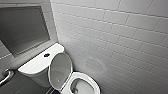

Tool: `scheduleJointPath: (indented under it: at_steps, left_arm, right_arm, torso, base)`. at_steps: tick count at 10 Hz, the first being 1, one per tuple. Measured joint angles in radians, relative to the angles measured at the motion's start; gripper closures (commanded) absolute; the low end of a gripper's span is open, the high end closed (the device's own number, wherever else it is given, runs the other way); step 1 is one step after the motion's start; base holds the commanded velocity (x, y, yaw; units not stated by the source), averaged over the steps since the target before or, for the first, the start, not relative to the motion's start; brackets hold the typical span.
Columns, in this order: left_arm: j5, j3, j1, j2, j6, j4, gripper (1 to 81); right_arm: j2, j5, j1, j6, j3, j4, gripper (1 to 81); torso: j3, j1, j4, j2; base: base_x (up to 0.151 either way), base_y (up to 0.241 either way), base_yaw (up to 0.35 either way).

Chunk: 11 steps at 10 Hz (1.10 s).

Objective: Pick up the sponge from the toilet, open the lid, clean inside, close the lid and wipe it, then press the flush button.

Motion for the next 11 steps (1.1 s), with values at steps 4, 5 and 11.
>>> scheduleJointPath:
  at_steps: [4,5,11]
  left_arm:
    - [-0.001,-0.046,0.031,0.039,-0.001,0.001,1.0]
    - [-0.001,-0.073,0.036,0.052,-0.003,0.001,1.0]
    - [0.046,-0.329,0.102,0.192,0.050,-0.058,1.0]
  right_arm:
    - [0.007,-0.005,0.003,0.000,-0.006,-0.002,81.1]
    - [0.007,-0.006,0.008,0.000,-0.006,-0.002,81.1]
    - [0.016,-0.019,0.032,0.000,-0.020,-0.007,81.1]
  torso:
    - [0.052,-0.047,0.000,0.068]
    - [0.052,-0.047,0.000,0.066]
    - [0.053,-0.048,0.000,0.066]
  base:
    - [0.000,0.000,0.000]
    - [0.000,0.000,0.000]
    - [0.000,0.000,0.000]
